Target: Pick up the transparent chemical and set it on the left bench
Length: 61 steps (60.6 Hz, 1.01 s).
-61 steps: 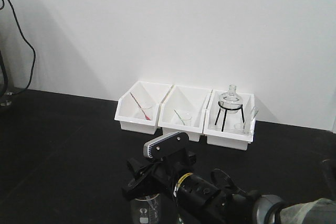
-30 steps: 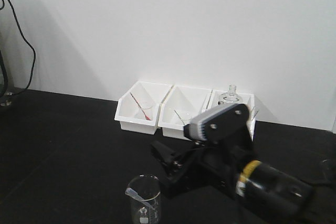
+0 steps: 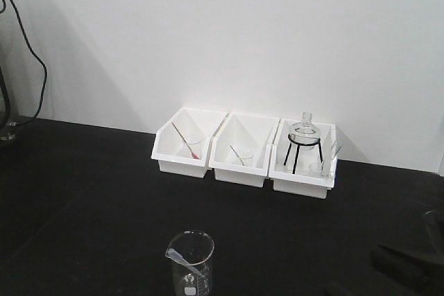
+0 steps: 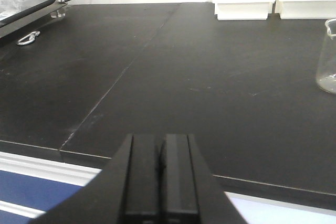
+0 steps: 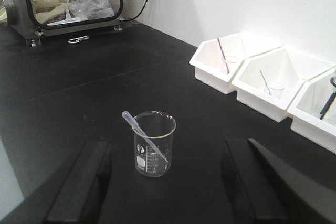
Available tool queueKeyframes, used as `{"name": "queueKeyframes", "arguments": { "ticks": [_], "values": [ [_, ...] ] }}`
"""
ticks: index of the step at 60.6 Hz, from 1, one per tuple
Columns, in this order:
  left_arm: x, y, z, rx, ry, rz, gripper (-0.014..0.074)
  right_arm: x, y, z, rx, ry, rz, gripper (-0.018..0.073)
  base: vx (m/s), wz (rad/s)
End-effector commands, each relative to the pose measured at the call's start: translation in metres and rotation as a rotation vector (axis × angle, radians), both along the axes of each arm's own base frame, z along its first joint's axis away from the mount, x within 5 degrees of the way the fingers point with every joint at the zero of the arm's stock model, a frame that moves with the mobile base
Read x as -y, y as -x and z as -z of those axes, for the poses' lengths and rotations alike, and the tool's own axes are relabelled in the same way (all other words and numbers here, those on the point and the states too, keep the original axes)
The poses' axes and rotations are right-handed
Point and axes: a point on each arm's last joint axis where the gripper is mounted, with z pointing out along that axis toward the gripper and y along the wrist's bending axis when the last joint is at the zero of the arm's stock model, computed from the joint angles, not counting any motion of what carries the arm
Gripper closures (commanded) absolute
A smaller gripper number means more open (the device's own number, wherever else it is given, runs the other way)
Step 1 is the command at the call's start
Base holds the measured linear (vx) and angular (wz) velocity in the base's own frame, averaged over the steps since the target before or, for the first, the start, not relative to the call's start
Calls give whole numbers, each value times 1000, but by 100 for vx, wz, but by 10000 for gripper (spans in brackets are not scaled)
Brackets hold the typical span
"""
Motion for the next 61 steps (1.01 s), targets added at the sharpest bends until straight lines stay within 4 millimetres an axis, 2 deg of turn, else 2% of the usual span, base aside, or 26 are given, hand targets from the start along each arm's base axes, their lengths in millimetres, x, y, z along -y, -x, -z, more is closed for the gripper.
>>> {"name": "queueKeyframes", "arguments": {
  "ticks": [1, 17, 23, 35, 48, 49, 52, 61],
  "values": [
    [0, 1, -3, 81, 14, 1, 600, 5, 8, -16, 101, -65, -9, 63, 0, 0],
    [0, 1, -3, 81, 14, 1, 600, 12, 16, -13, 107, -25, 1, 87, 0, 0],
    [0, 1, -3, 81, 14, 1, 600, 27, 21, -6, 121, -82, 81, 139, 0, 0],
    [0, 1, -3, 81, 14, 1, 600, 69, 50, 35, 232, -78, 360, 336, 0, 0],
    [0, 1, -3, 81, 14, 1, 600, 82, 70, 102, 256, -81, 504, 573, 0, 0],
    [0, 1, -3, 81, 14, 1, 600, 82, 69, 110, 242, -80, 507, 573, 0, 0],
    [0, 1, -3, 81, 14, 1, 600, 82, 69, 115, 157, -76, 515, 570, 0, 0],
    [0, 1, -3, 81, 14, 1, 600, 82, 68, 120, 105, -85, 518, 568, 0, 0]
  ]
}}
